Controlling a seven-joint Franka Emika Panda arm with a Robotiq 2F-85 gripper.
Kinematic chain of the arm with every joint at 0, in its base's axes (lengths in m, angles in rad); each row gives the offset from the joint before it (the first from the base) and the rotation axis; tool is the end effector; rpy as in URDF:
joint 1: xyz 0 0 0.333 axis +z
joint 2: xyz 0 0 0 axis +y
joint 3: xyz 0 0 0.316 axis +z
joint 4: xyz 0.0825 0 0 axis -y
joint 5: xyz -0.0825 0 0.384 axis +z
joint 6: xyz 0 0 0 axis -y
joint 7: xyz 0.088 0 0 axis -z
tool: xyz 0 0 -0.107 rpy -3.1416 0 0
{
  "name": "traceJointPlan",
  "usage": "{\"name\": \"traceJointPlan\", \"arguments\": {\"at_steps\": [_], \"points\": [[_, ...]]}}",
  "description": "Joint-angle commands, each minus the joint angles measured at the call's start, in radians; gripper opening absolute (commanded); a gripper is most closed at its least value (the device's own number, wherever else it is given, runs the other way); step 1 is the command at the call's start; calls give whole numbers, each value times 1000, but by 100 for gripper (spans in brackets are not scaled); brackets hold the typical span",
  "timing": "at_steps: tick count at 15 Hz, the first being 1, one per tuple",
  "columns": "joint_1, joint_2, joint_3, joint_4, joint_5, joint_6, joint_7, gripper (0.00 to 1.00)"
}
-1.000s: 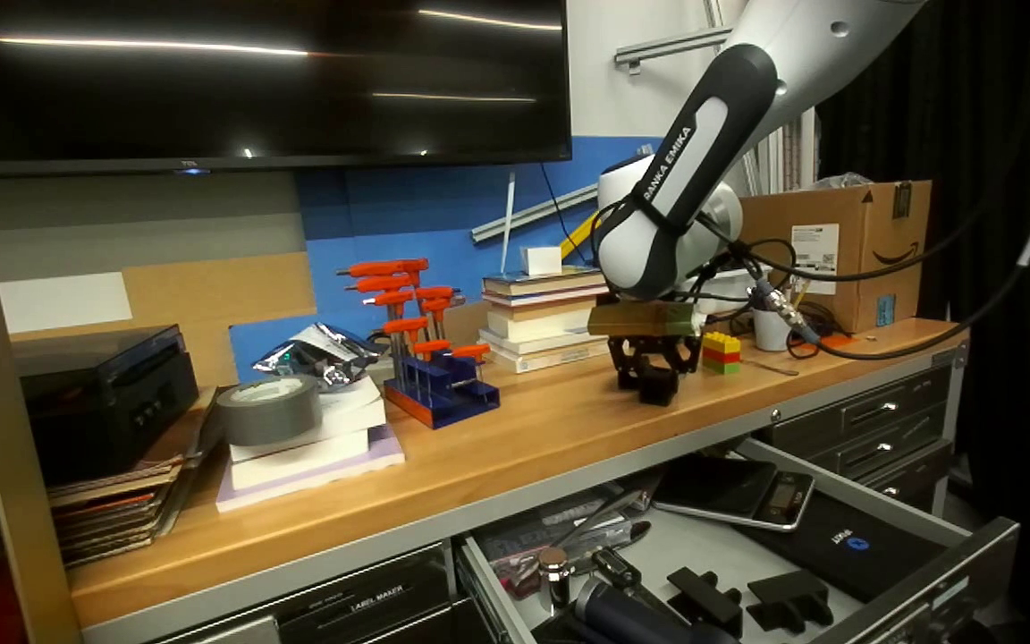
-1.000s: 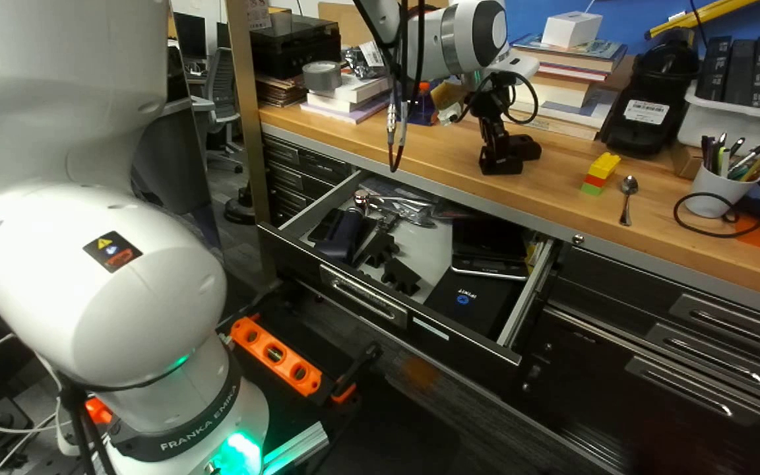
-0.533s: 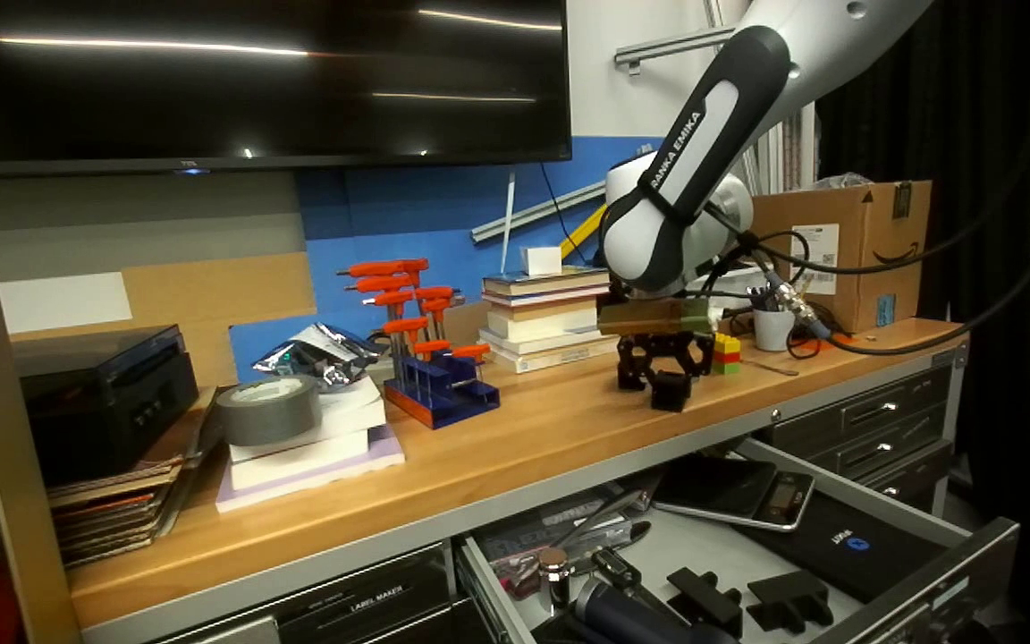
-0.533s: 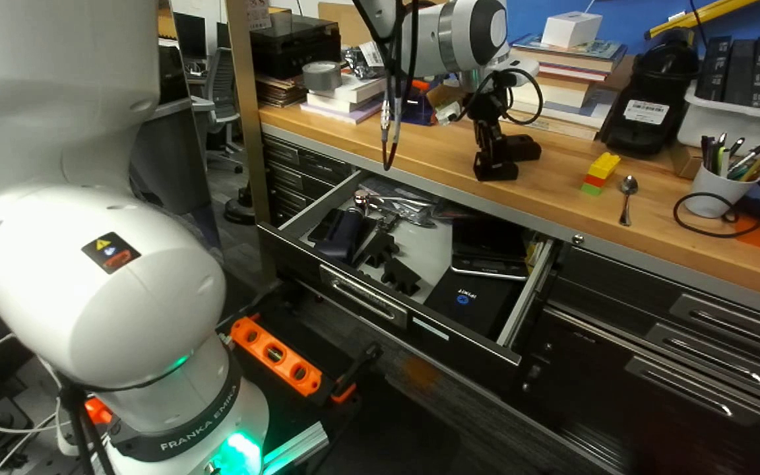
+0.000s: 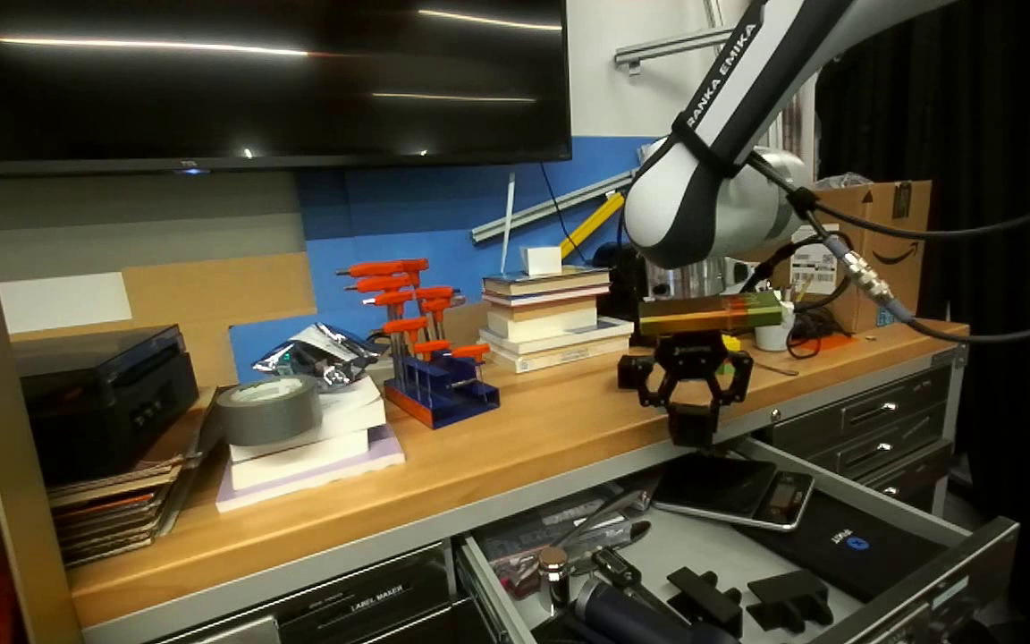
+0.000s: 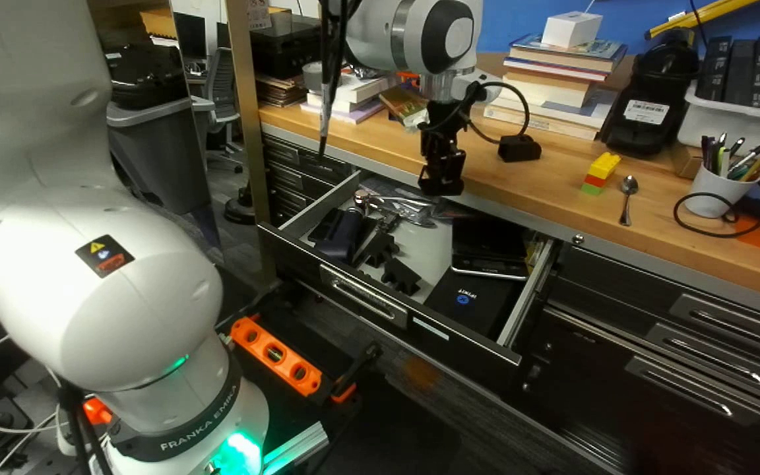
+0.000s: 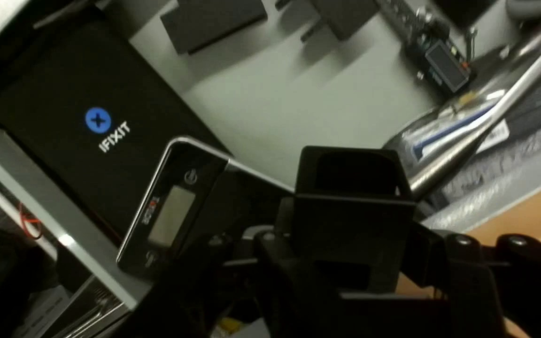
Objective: Place the three objects on the counter inside the open drawer, push the drawer closed
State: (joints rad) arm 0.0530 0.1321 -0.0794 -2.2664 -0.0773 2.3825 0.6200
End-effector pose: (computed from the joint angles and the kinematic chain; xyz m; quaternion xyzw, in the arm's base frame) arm 0.5301 -0.0147 0.3003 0.9564 -0.2902 0.0017 0.0325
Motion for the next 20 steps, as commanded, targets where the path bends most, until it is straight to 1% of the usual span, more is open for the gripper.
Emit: {"name": "traceJointPlan", "arguments": {"at_steps": [1, 3, 5, 8, 10, 12, 14, 20], "points": [[-24, -82, 45, -129, 153, 0, -213, 27], [-22, -60, 59, -151, 222, -7, -312, 27], [-18, -24, 71, -158, 251, -9, -379, 26], [-9, 31, 98, -150, 291, -15, -444, 26], [-2, 58, 119, -141, 305, -12, -464, 26], [7, 77, 136, -131, 299, -4, -457, 26], [15, 86, 146, -121, 304, 12, -418, 26], [42, 115, 153, -70, 306, 112, -343, 26]]}}
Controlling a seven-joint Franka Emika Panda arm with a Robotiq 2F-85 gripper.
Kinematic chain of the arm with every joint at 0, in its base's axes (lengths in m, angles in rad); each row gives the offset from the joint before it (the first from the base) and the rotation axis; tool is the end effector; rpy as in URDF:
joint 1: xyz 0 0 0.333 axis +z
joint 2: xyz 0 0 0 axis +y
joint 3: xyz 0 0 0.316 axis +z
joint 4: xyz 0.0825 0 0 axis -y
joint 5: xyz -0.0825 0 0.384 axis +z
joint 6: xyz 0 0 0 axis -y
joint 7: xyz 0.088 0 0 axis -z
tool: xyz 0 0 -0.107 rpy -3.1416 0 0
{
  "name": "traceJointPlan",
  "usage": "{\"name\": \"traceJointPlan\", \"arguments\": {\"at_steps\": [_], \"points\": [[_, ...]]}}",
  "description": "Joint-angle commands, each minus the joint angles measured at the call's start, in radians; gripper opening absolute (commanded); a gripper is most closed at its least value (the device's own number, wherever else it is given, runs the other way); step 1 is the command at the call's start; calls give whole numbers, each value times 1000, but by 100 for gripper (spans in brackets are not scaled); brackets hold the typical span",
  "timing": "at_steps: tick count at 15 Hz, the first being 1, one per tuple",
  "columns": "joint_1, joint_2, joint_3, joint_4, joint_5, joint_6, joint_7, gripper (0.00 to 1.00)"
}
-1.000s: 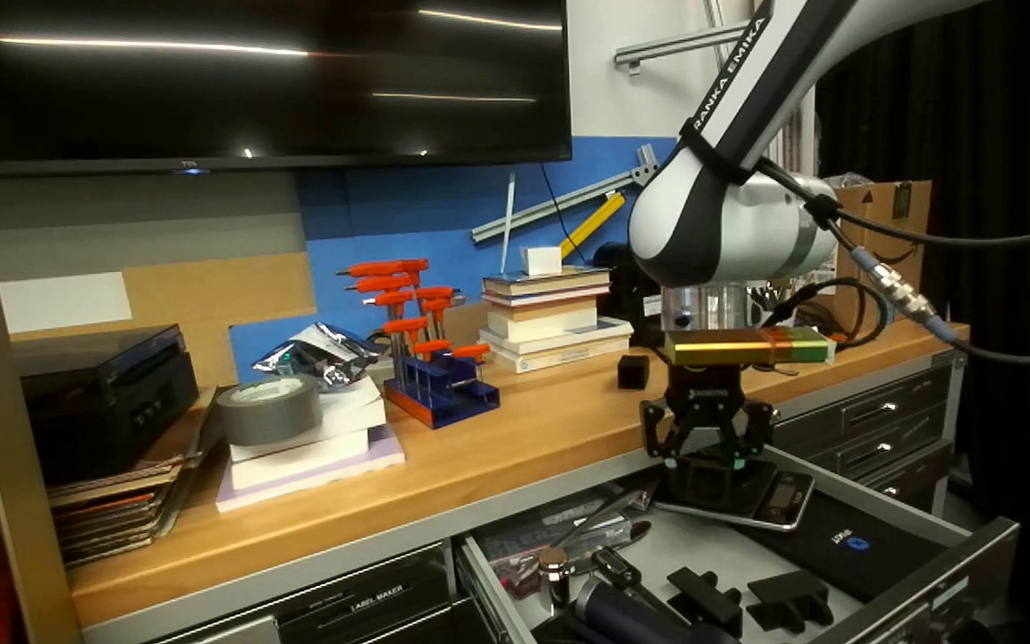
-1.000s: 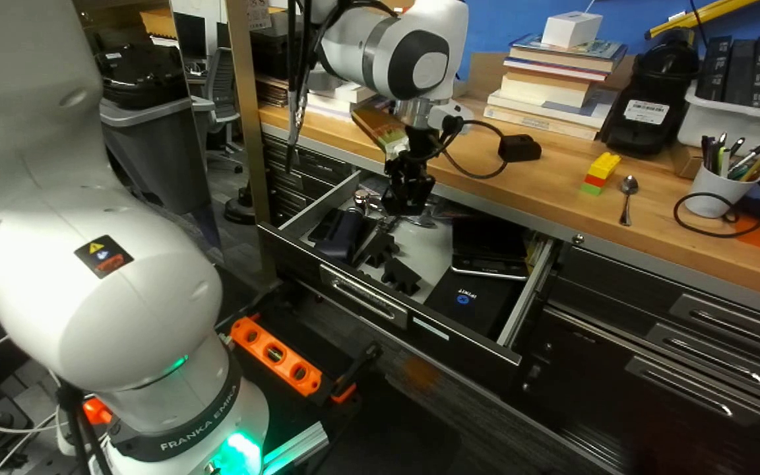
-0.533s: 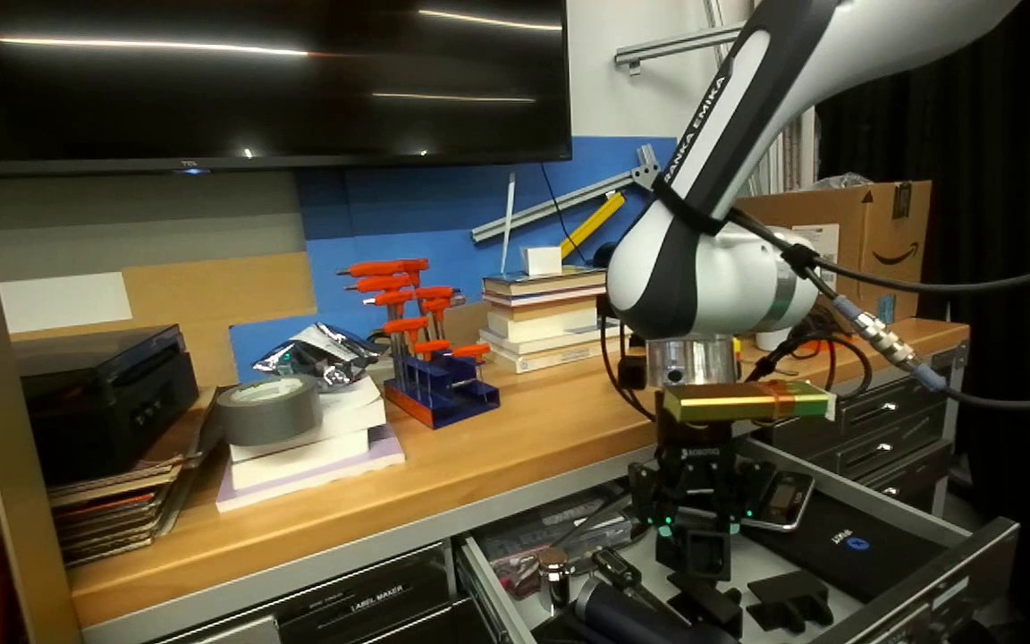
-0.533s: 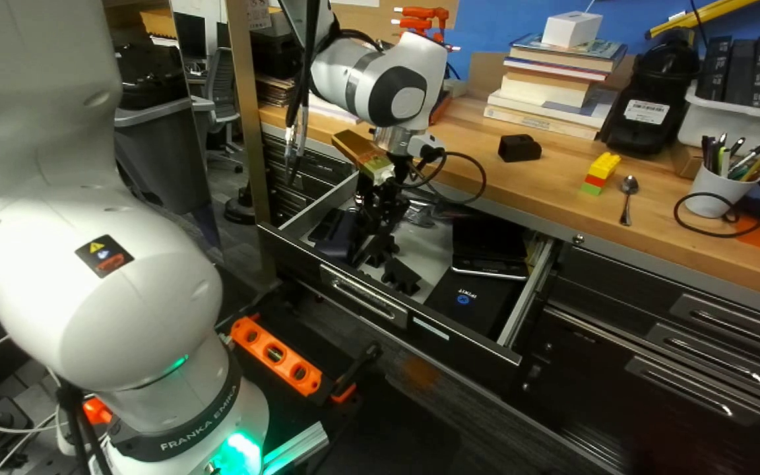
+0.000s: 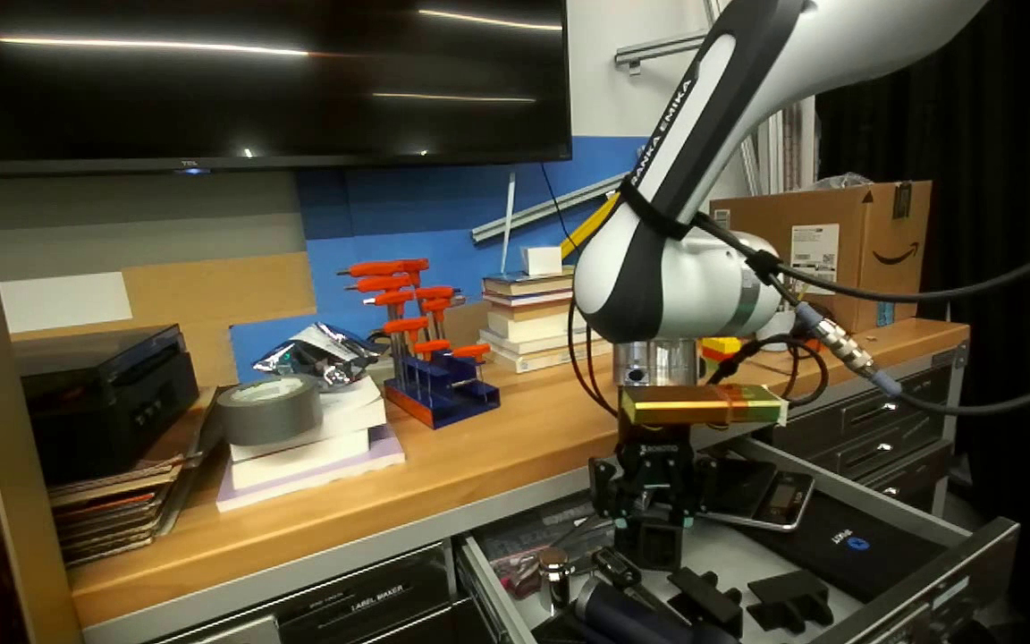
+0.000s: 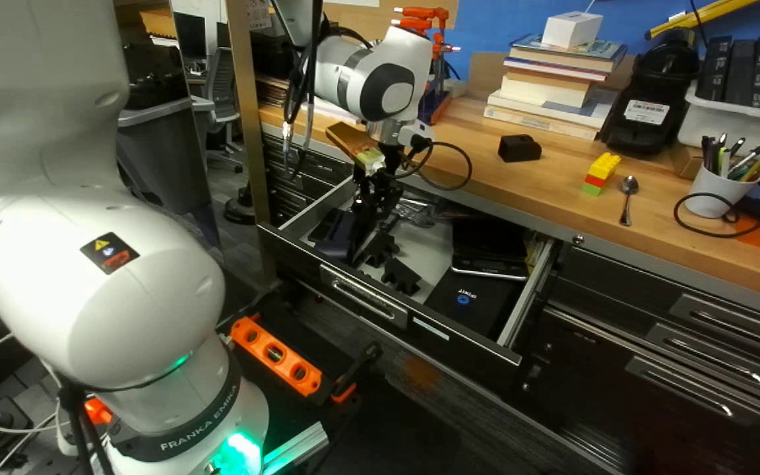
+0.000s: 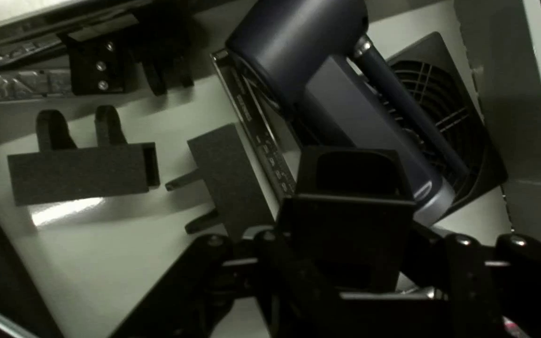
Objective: Place the three objects on the counter inside the open drawer, push the drawer closed
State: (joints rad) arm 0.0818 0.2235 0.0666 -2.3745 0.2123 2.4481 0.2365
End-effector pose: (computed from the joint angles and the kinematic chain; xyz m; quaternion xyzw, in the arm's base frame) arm 0.4853 0.0736 0.2182 -0.9863 0.1301 0.0866 0.0532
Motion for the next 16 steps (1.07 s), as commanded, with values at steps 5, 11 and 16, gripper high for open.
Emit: {"name": "traceJointPlan", "arguments": {"at_steps": [5, 11, 16], "points": [[58, 77, -41, 29, -92, 202, 177, 26], [178, 158, -217, 37, -305, 353, 440, 26], [254, 190, -322, 43, -396, 355, 585, 70]]}}
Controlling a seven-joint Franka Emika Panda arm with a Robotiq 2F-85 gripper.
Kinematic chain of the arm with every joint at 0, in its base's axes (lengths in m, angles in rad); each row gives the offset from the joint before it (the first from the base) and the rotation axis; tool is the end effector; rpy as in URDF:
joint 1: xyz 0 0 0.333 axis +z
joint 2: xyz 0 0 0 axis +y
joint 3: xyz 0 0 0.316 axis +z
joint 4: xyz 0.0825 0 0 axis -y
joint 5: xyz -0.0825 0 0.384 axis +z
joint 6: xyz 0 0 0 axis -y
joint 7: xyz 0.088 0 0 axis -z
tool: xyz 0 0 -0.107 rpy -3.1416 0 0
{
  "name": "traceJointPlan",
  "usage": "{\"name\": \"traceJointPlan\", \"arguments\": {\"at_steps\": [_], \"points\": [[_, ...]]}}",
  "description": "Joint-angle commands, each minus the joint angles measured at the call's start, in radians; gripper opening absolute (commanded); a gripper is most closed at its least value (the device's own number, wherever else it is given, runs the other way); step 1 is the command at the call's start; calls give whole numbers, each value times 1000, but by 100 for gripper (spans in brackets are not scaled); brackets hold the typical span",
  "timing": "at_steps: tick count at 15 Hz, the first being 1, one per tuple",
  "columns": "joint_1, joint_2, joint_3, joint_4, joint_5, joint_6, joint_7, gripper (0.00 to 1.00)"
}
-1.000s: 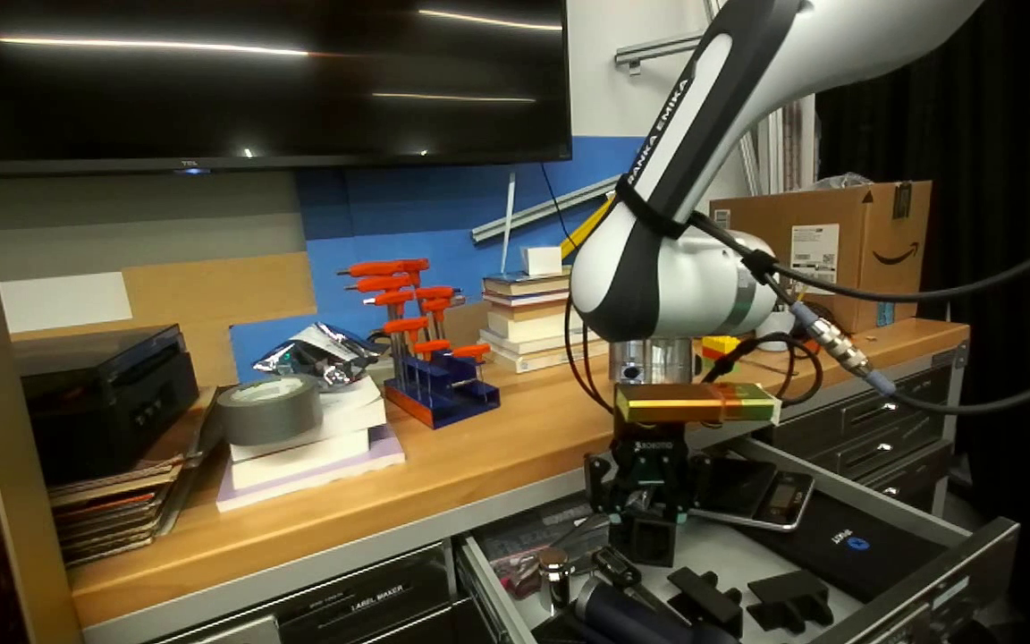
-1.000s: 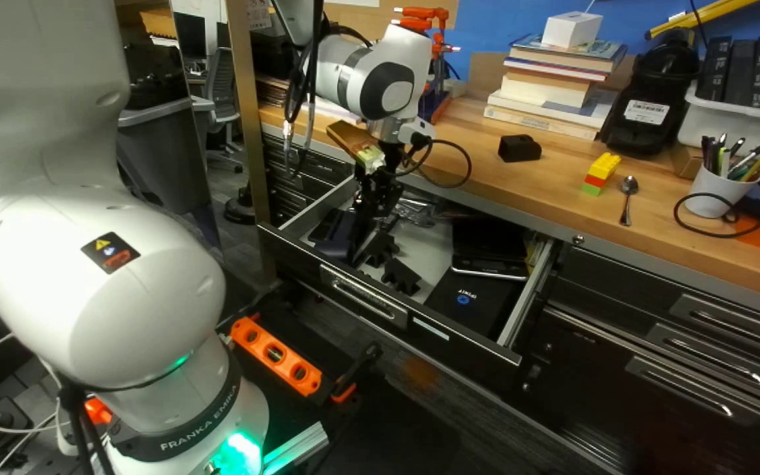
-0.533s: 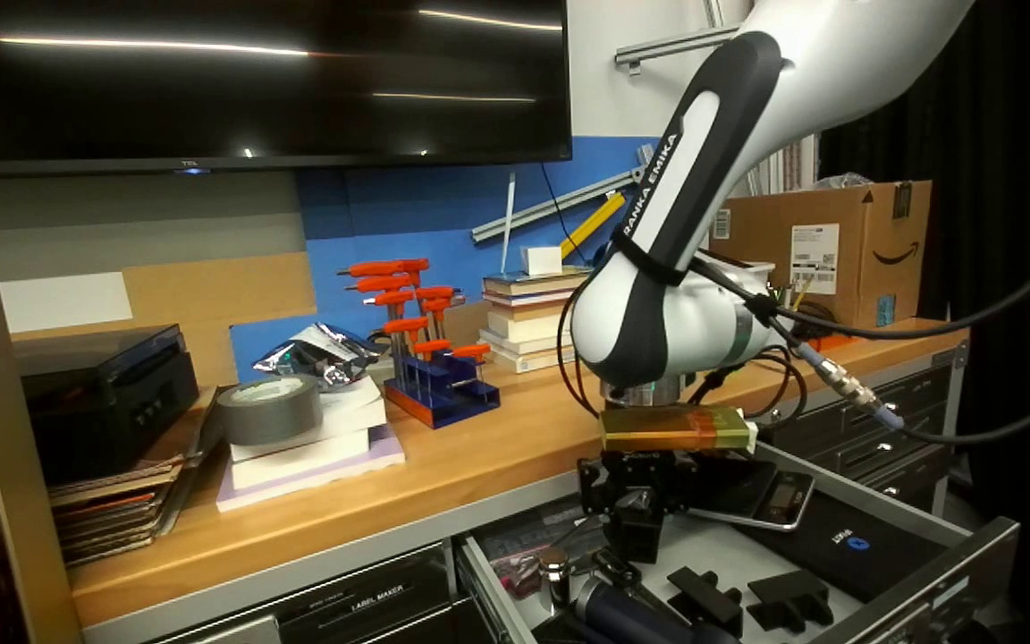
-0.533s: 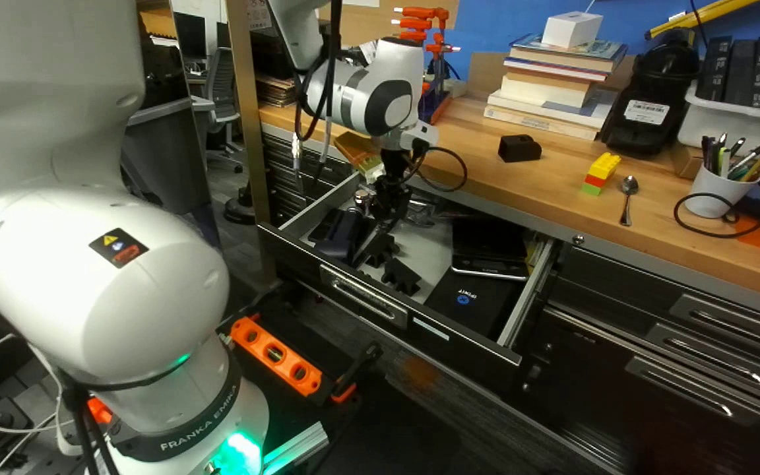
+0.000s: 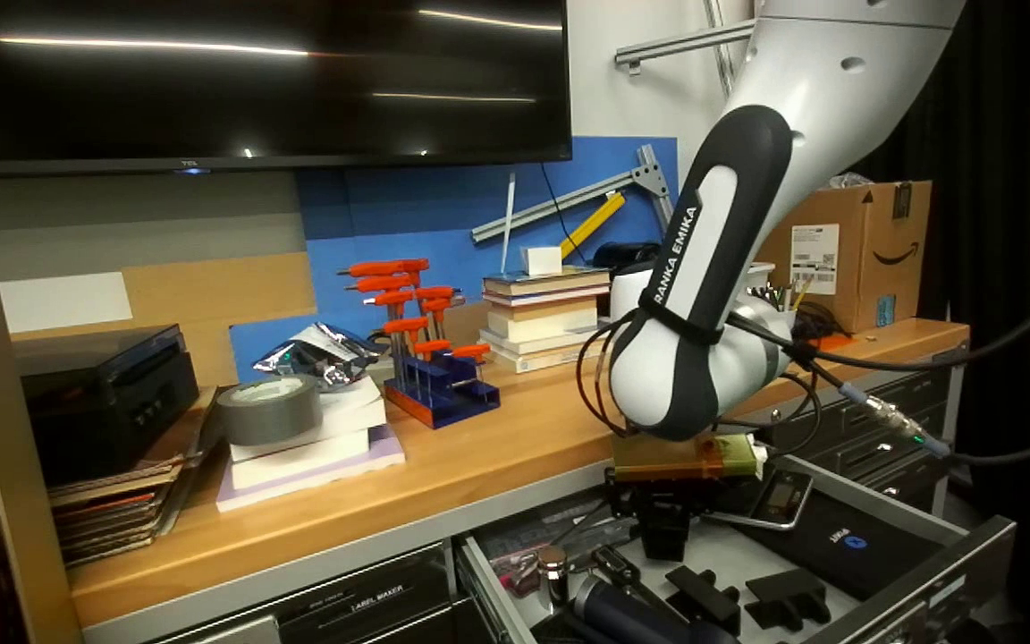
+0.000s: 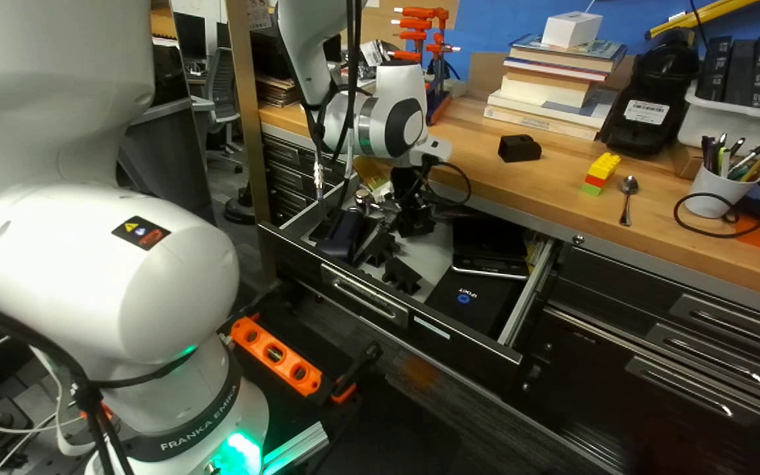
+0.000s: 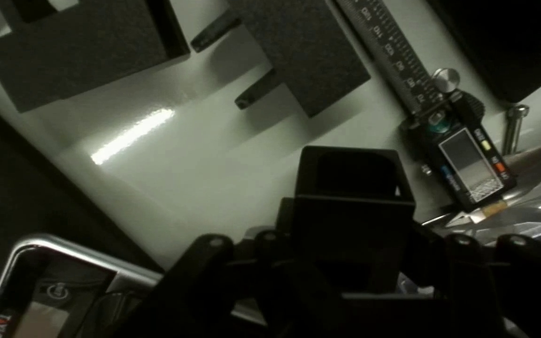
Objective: Place the three objects on the counter inside the open drawer, push the drawer closed
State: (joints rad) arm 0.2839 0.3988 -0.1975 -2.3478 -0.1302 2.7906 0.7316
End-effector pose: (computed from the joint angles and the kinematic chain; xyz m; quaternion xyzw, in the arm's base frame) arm 0.5141 0.0459 0.1699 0.9659 -0.2502 0.0462 0.0473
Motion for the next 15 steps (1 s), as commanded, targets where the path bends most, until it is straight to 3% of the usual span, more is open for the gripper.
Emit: {"name": "traceJointPlan", "arguments": {"at_steps": [1, 4, 8, 15], "points": [[62, 15, -71, 18, -67, 6, 112, 77], [78, -6, -87, 19, -94, -18, 150, 99], [41, -89, -36, 37, -66, -119, 102, 100], [-91, -252, 130, 174, 36, -512, -101, 100]]}}
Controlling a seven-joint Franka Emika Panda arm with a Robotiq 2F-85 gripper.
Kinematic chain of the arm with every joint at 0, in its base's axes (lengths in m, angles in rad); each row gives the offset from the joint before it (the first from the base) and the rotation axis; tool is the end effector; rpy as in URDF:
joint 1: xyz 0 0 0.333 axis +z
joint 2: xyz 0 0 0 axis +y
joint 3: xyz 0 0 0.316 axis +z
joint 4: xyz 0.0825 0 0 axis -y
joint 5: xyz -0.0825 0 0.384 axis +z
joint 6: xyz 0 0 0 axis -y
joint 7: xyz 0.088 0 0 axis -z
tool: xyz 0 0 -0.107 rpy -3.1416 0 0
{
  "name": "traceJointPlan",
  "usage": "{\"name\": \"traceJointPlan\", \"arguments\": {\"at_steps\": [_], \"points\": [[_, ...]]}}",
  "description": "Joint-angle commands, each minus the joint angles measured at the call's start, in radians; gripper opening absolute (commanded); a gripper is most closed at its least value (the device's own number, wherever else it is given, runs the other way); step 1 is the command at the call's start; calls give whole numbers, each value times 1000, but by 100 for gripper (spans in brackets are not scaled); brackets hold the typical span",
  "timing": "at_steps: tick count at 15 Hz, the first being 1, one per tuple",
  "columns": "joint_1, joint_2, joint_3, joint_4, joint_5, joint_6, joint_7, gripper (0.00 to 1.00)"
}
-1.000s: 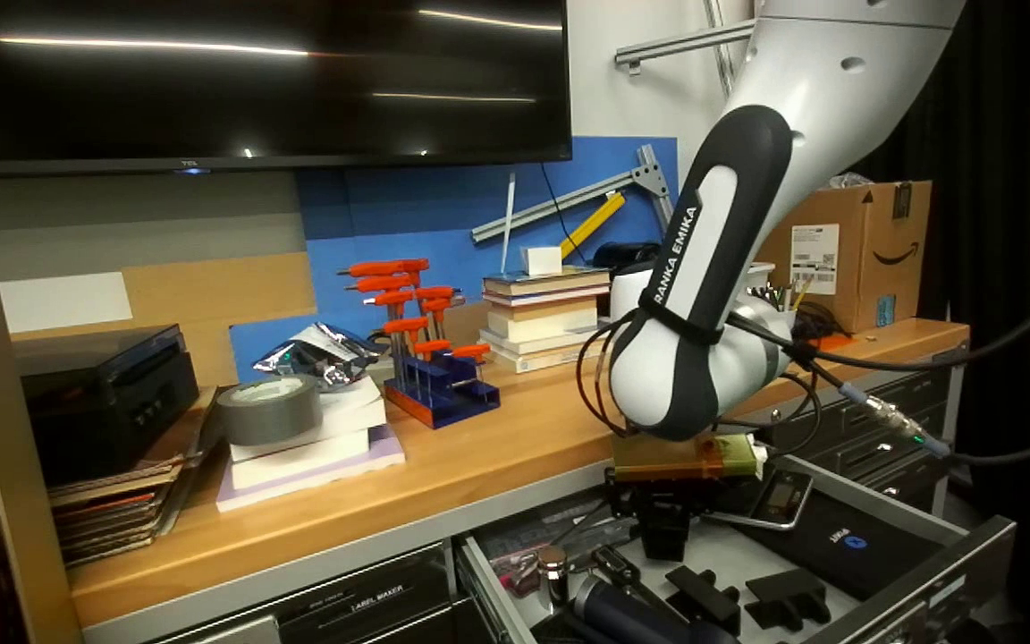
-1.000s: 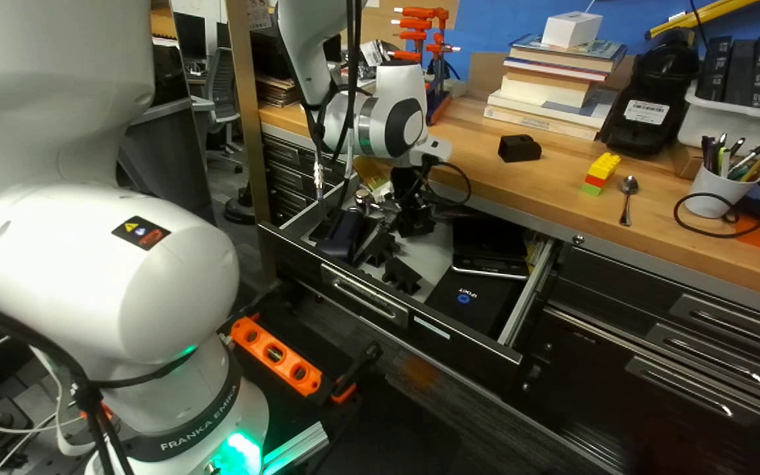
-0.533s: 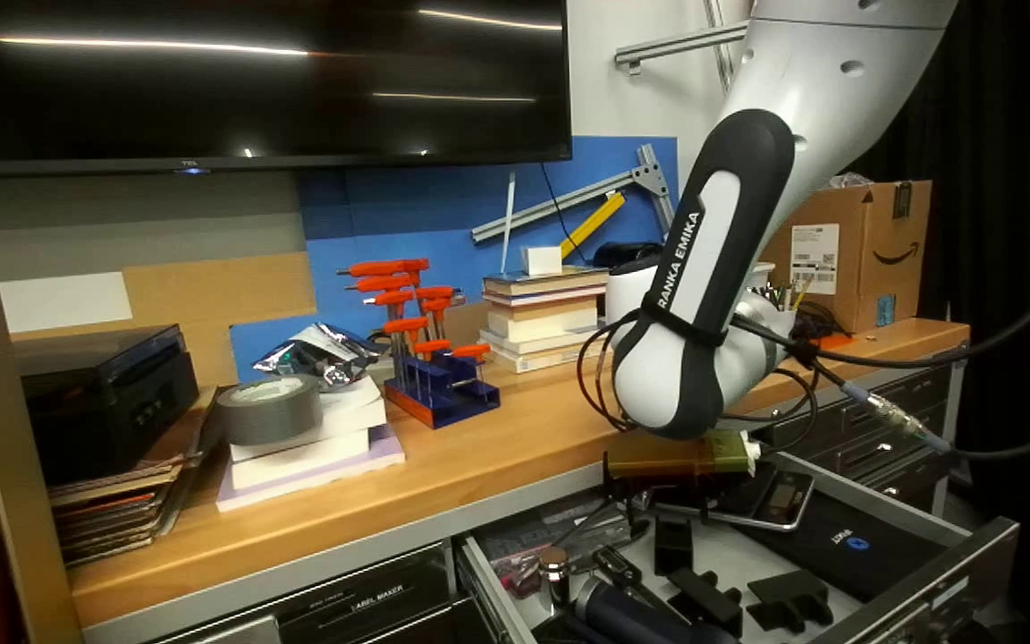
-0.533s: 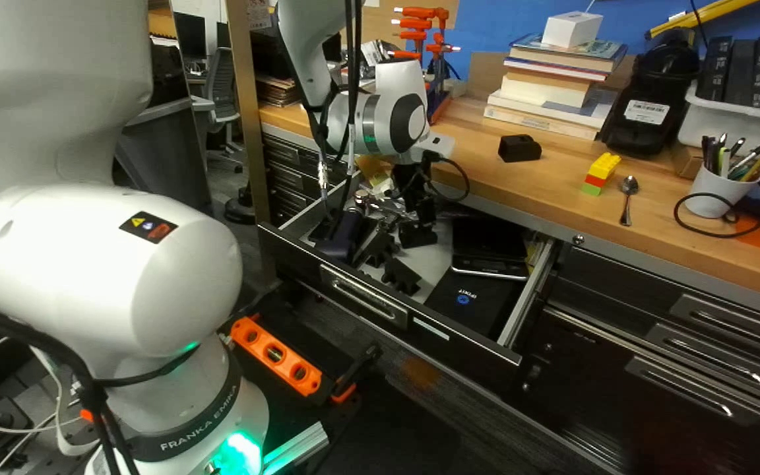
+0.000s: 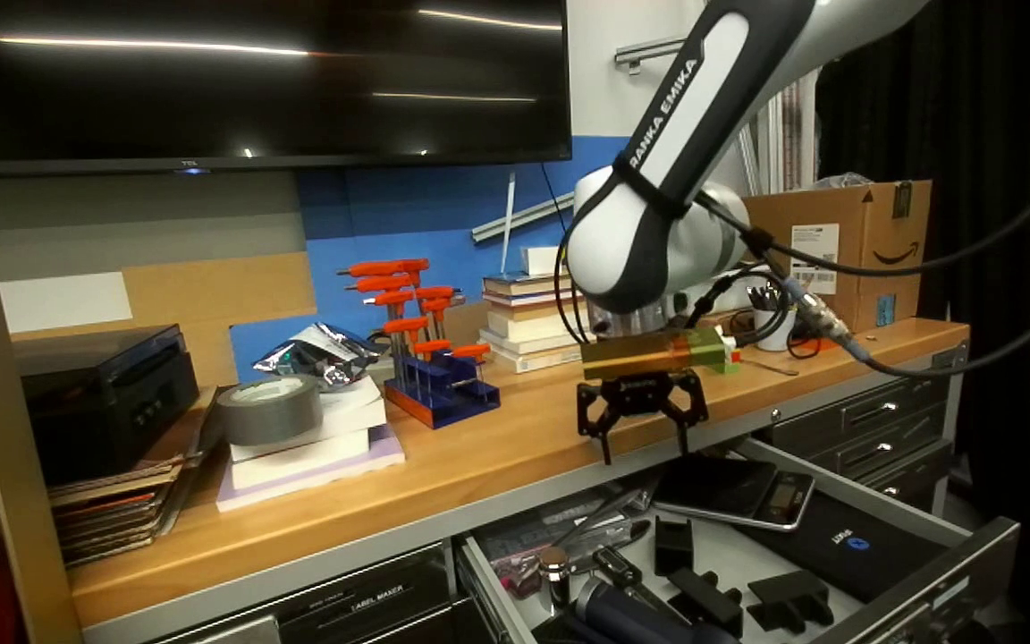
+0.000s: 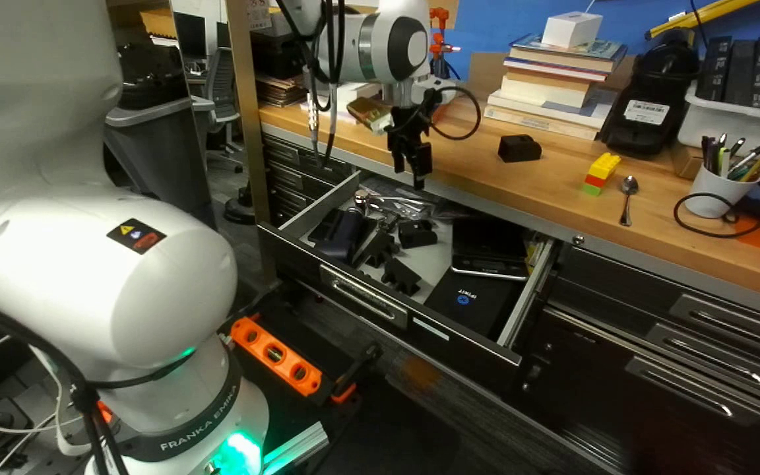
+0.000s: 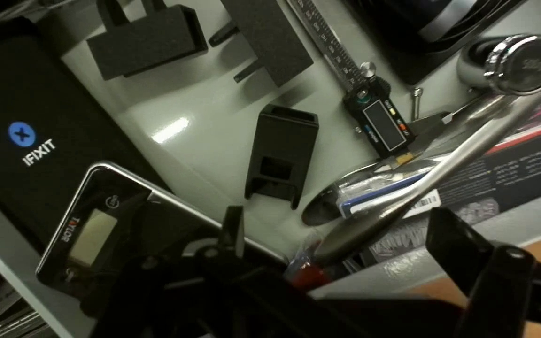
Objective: Place the three objects on the counter inside the open drawer, push the drawer closed
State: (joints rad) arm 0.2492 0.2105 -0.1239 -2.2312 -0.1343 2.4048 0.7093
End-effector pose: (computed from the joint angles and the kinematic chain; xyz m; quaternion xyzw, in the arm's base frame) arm 0.5372 0.0667 0.2750 0.9695 -0.2375 0.0065 0.0596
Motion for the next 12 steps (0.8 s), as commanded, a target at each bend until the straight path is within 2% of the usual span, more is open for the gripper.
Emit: {"name": "traceJointPlan", "arguments": {"at_steps": [1, 4, 7, 12], "points": [[-68, -69, 66, 88, 37, -143, -91, 100], [-93, -50, 83, 172, 16, -124, -64, 100], [-102, 5, 83, 248, -10, -49, -21, 100], [-86, 140, 44, 360, -105, 92, 78, 100]]}}
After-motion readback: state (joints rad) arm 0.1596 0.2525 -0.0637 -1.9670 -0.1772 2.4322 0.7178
